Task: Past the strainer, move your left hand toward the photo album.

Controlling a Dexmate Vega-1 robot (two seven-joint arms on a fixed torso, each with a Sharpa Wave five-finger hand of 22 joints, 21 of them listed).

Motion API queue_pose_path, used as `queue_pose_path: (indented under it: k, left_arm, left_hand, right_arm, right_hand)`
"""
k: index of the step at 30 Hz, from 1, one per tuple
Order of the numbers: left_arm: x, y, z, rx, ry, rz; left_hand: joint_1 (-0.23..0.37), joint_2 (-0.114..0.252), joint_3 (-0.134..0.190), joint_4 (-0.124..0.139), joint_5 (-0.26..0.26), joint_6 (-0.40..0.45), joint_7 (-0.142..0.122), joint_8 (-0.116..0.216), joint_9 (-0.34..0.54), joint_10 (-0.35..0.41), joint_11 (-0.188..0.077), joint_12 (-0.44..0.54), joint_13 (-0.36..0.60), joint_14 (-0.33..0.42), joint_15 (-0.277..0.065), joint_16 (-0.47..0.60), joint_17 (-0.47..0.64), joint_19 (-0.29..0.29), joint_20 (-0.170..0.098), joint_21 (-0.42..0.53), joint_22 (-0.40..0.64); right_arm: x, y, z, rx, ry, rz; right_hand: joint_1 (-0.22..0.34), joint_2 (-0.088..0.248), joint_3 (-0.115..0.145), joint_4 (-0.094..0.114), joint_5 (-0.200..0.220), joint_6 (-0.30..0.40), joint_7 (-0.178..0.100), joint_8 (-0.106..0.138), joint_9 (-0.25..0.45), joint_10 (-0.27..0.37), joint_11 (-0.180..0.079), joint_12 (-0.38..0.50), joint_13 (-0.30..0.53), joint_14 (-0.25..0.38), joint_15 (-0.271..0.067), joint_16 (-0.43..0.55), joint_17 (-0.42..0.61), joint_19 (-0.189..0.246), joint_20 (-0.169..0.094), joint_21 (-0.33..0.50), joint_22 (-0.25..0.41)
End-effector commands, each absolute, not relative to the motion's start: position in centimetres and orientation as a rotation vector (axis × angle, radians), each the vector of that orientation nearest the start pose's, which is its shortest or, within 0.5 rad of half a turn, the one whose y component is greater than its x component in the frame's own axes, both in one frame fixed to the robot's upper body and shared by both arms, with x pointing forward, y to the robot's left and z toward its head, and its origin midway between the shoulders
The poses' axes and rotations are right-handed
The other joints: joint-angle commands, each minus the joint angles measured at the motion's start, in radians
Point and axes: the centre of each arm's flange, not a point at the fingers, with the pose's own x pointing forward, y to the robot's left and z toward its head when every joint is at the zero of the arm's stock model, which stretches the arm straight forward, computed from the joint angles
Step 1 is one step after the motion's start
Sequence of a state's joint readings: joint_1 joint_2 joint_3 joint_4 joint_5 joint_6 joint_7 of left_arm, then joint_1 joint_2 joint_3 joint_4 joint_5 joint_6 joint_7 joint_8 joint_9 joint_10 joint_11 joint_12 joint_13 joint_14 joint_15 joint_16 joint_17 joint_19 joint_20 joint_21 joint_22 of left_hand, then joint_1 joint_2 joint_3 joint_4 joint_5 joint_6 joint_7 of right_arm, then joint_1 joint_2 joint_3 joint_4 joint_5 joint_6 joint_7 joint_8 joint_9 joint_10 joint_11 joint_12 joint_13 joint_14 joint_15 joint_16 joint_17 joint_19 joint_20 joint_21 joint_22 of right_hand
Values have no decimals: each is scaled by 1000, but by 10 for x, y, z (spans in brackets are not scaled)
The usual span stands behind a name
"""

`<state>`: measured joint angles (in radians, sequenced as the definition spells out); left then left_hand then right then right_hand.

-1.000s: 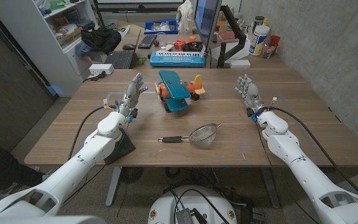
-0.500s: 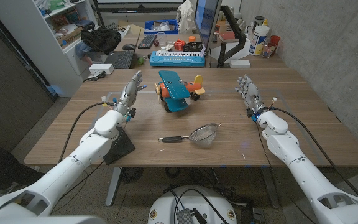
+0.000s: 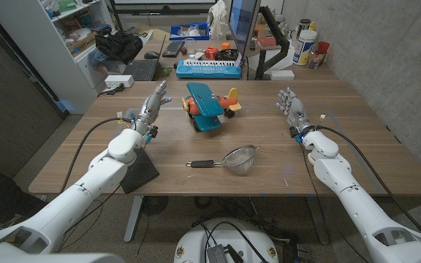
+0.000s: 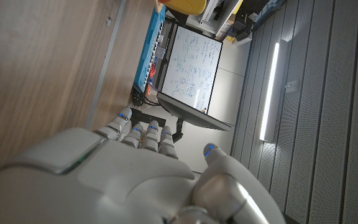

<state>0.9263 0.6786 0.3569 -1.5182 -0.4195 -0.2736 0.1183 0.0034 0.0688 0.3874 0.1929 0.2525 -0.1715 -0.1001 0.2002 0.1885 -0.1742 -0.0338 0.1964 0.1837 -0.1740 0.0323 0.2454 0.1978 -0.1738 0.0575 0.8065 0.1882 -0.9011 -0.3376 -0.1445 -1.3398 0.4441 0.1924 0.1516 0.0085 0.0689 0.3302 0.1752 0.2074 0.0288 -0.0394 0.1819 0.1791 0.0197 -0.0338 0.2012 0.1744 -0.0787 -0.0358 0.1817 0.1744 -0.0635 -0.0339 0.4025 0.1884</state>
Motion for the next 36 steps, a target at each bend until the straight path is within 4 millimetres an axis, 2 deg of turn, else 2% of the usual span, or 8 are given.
queue_pose_path:
  k: [1, 10, 36]
  left_arm:
    - [595, 307, 2, 321, -717, -116]
    - [586, 305, 10, 375, -743, -125]
    - [569, 312, 17, 433, -780, -127]
  left_hand:
    - [10, 104, 3, -5, 6, -159, -10, 3, 3, -136, 7, 2, 3, -175, 3, -1, 4, -239, 5, 1, 3]
    - [10, 103, 4, -5, 6, -160, -9, 2, 3, -140, 8, 0, 3, -183, -9, -5, 4, -243, 3, -2, 3]
    - [13, 101, 5, -7, 5, -159, -8, 0, 4, -142, 11, -1, 3, -187, -14, -11, 4, -252, 4, -8, 2]
  right_arm:
    - [646, -287, -29, 33, -598, 213]
    - [646, -286, -30, 33, -596, 214]
    - [645, -283, -30, 28, -591, 205]
  right_hand:
    - [6, 92, 5, 1, 6, 7, -5, 9, 3, 4, 0, 4, 5, 0, -18, 3, 2, -1, -48, -1, 4]
    - [5, 92, 4, 1, 6, 9, -4, 9, 3, 7, -1, 4, 5, 1, -19, 3, 2, 0, -48, -2, 4]
    - [5, 93, 5, 2, 7, 11, -6, 9, 3, 6, -3, 3, 5, 1, -20, 3, 2, 1, -49, -5, 4]
